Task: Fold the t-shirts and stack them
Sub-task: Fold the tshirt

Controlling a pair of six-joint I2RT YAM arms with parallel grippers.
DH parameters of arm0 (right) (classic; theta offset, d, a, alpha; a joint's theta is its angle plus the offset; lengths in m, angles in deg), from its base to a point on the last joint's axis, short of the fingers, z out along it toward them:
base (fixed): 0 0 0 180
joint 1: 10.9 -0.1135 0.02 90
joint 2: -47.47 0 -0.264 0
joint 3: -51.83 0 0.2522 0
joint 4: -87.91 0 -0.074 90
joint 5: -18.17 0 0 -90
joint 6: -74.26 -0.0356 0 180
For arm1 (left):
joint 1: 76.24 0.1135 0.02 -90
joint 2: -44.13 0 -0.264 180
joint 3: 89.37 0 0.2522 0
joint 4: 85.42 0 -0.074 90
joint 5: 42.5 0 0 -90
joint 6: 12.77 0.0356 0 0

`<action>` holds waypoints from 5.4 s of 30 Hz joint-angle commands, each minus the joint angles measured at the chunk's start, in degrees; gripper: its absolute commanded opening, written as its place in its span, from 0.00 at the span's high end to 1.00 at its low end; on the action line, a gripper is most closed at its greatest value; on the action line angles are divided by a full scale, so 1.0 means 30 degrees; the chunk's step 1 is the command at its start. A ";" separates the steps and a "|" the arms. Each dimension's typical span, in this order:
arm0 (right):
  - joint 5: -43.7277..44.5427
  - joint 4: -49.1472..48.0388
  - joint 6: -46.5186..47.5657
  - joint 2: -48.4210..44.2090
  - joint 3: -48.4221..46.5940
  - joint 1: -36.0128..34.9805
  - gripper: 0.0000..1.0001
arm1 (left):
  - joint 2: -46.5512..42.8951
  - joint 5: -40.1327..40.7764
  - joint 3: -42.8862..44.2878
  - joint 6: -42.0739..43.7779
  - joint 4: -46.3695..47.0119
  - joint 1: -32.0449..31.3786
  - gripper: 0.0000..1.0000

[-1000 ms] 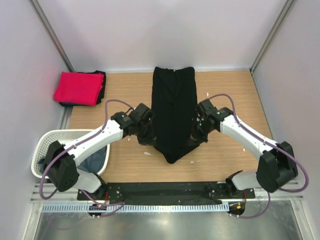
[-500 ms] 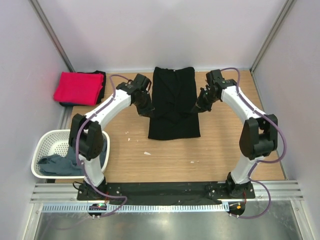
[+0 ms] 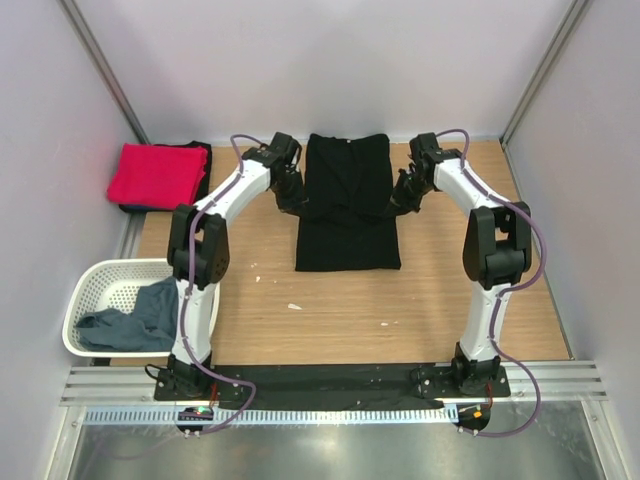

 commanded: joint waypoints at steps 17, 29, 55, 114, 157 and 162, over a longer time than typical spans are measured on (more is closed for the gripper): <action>0.0398 0.0103 0.1047 0.2621 -0.3048 0.0725 0.99 | 0.2234 0.0473 0.2472 0.2290 -0.0452 0.0387 1.00; 0.0397 0.0162 0.1047 0.2829 -0.4221 0.0872 0.99 | 0.2559 0.0532 0.3849 0.2349 -0.0716 0.0416 1.00; -0.0011 0.0981 0.0844 0.6020 -0.9138 0.1370 0.87 | 0.4727 0.1059 0.7862 0.2028 -0.1154 0.0884 0.85; 0.5730 -0.8099 -0.6687 0.4908 -0.4659 -0.3933 0.25 | -0.8369 0.3549 -0.9655 -0.3717 0.4792 0.0885 0.17; 0.3034 -0.8159 -0.1941 0.4057 -0.2959 -0.1766 0.18 | 0.3551 0.0472 0.0450 -0.7729 1.2379 -0.0375 0.30; 0.3328 -0.8656 -0.2380 0.4791 -0.3635 -0.1123 0.18 | 0.4725 0.1029 0.1652 -0.7788 1.2380 -0.0258 0.29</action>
